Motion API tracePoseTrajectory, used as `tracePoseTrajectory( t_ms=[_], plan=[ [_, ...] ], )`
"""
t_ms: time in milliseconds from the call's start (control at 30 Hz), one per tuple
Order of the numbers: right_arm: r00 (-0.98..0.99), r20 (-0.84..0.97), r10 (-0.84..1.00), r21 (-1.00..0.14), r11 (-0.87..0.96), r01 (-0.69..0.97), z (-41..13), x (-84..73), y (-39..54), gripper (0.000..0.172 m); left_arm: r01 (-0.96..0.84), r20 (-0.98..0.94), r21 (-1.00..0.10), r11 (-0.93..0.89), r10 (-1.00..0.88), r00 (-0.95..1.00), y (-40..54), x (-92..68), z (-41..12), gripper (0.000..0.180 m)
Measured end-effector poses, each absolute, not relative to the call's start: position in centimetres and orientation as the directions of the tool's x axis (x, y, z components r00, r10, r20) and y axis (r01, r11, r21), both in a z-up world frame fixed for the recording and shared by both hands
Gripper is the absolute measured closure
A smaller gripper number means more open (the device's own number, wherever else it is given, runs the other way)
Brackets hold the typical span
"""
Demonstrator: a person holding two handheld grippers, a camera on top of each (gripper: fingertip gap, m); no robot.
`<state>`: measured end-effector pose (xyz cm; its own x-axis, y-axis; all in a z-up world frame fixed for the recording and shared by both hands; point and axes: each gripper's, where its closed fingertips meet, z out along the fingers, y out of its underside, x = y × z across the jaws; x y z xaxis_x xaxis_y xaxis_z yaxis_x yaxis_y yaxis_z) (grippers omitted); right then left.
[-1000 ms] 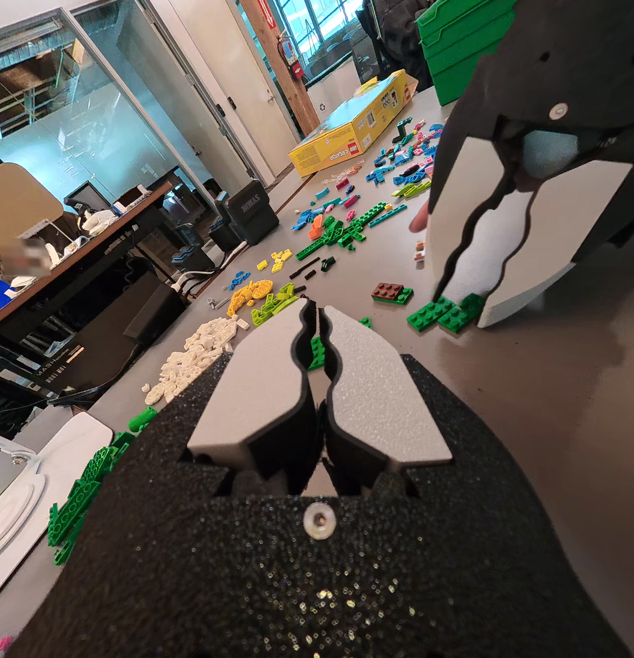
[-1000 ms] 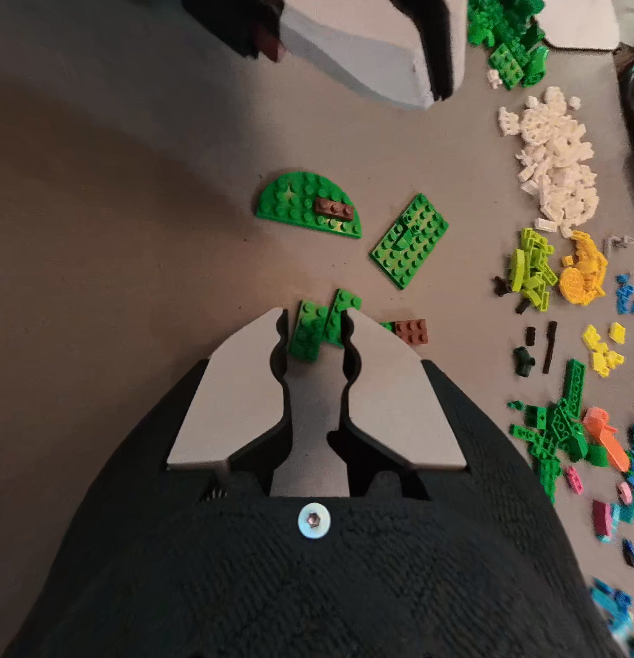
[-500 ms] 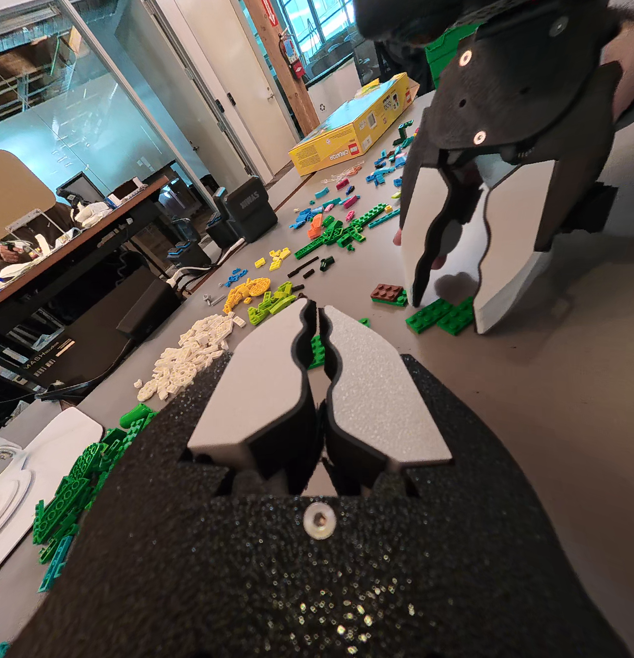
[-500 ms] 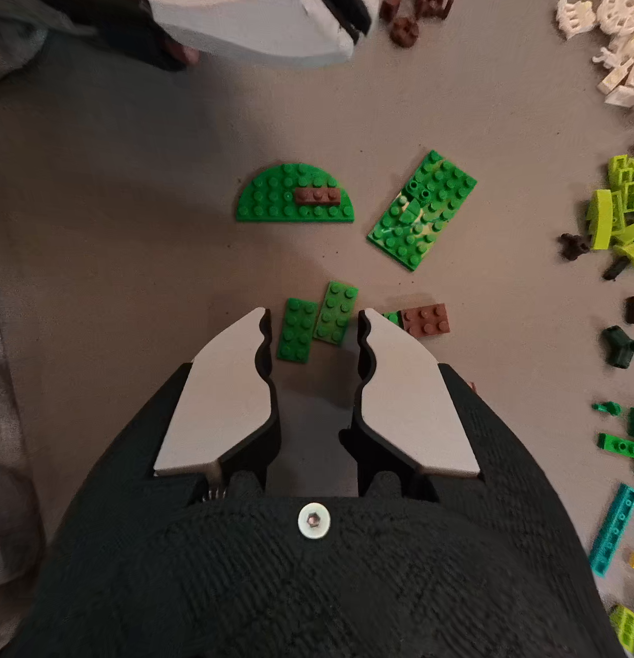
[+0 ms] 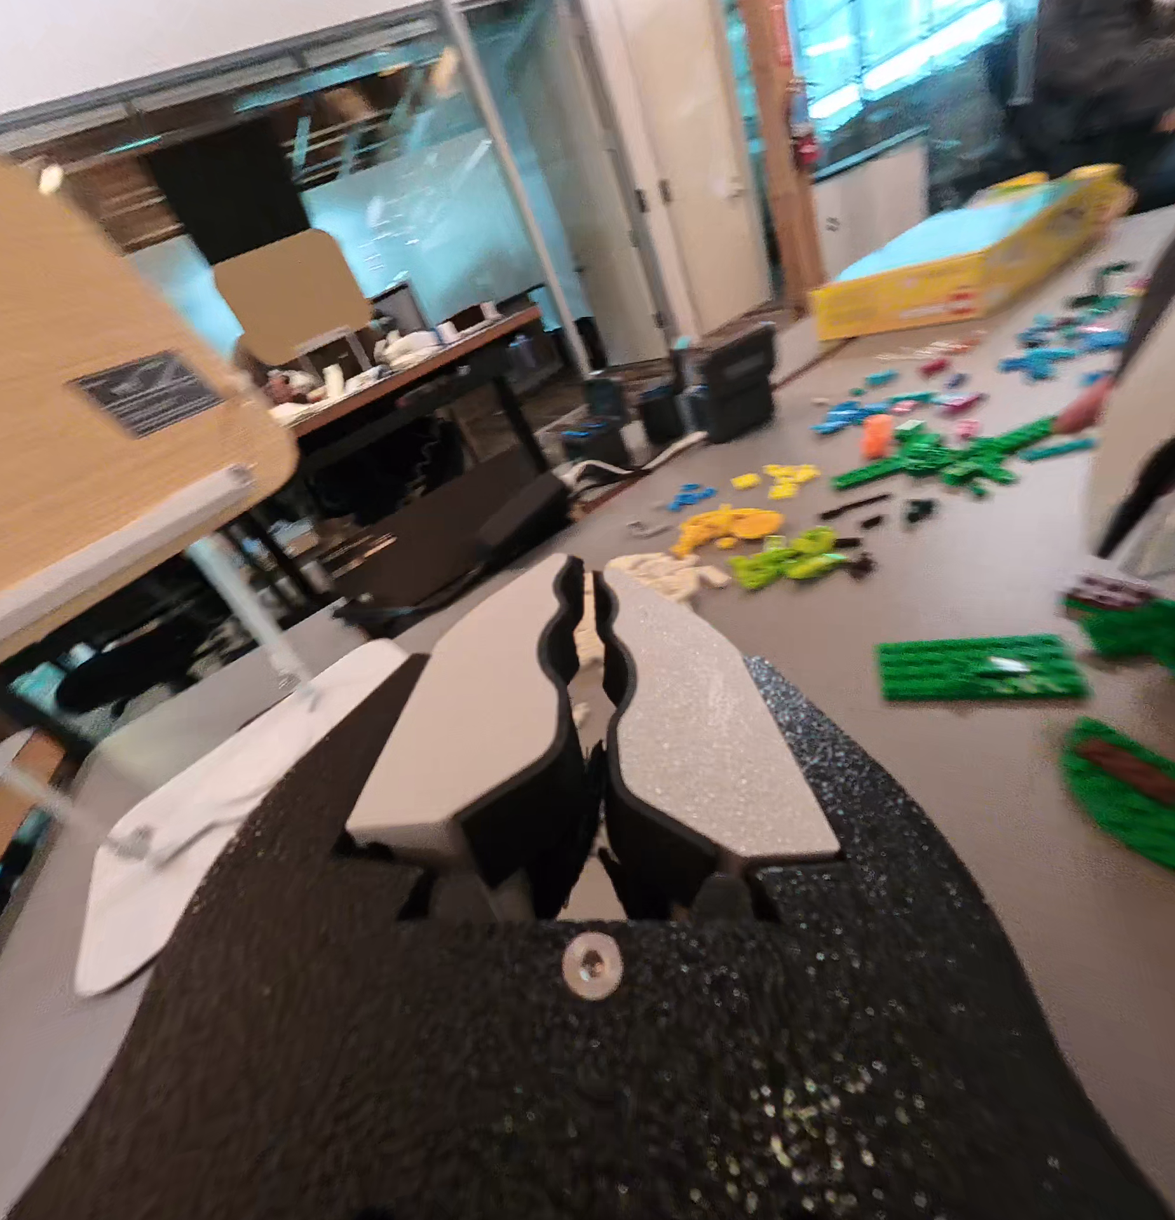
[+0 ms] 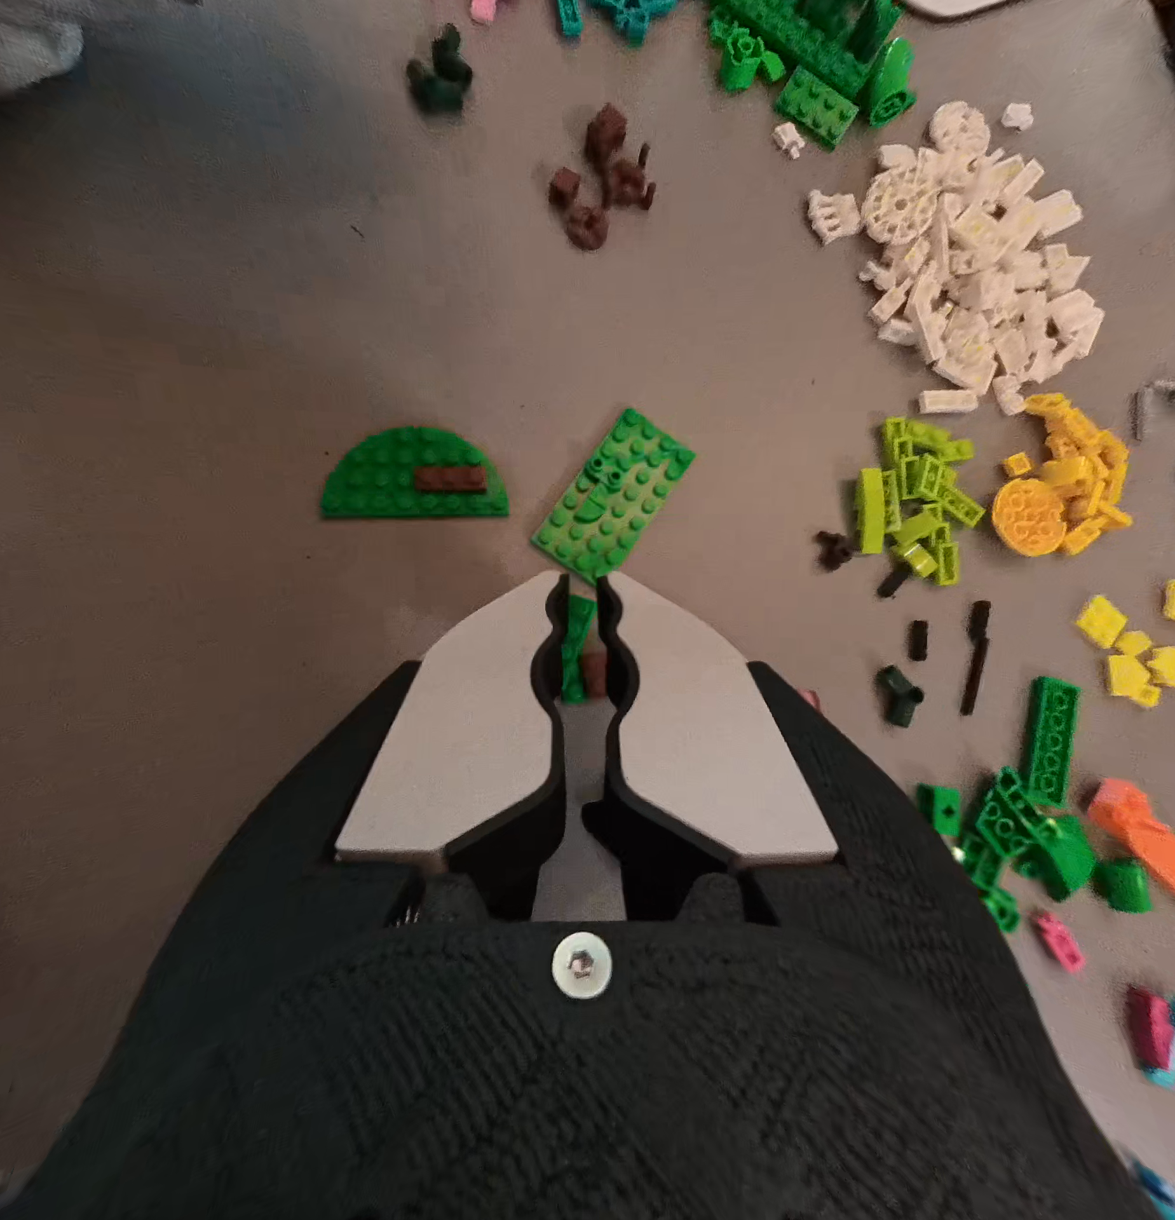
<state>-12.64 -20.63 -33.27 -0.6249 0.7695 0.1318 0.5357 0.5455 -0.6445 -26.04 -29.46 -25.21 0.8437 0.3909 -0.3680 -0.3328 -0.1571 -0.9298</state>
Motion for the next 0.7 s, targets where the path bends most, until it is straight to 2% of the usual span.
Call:
tracePoseTrajectory(
  t_ms=[167, 233, 433, 500, 700],
  plan=[
    [-0.709, -0.074, 0.702, -0.522, 0.578, 0.627, -34.5, -12.4, -21.1, 0.133, -0.169, -0.201, -0.980, -0.110, 0.527, 0.826, -32.9, -30.5, -26.5, 0.177],
    [-0.716, -0.102, 0.691, -0.483, 0.595, 0.643, -35.2, -11.7, -20.9, 0.126, -0.141, -0.164, -0.986, -0.084, 0.537, 0.827, -33.4, -30.6, -26.4, 0.177],
    [-0.712, -0.001, 0.703, -0.383, 0.657, 0.649, -37.2, -10.8, -20.2, 0.128, -0.164, -0.199, -0.980, -0.115, 0.482, 0.853, -31.9, -29.4, -26.7, 0.177],
    [-0.718, 0.011, 0.696, -0.387, 0.665, 0.638, -37.2, -10.6, -20.6, 0.134, -0.172, -0.212, -0.977, -0.128, 0.463, 0.861, -31.5, -28.9, -26.9, 0.177],
    [-0.725, 0.009, 0.688, -0.391, 0.670, 0.631, -37.2, -10.5, -21.1, 0.141, -0.195, -0.240, -0.970, -0.144, 0.450, 0.860, -31.1, -28.3, -27.2, 0.177]
  ],
)
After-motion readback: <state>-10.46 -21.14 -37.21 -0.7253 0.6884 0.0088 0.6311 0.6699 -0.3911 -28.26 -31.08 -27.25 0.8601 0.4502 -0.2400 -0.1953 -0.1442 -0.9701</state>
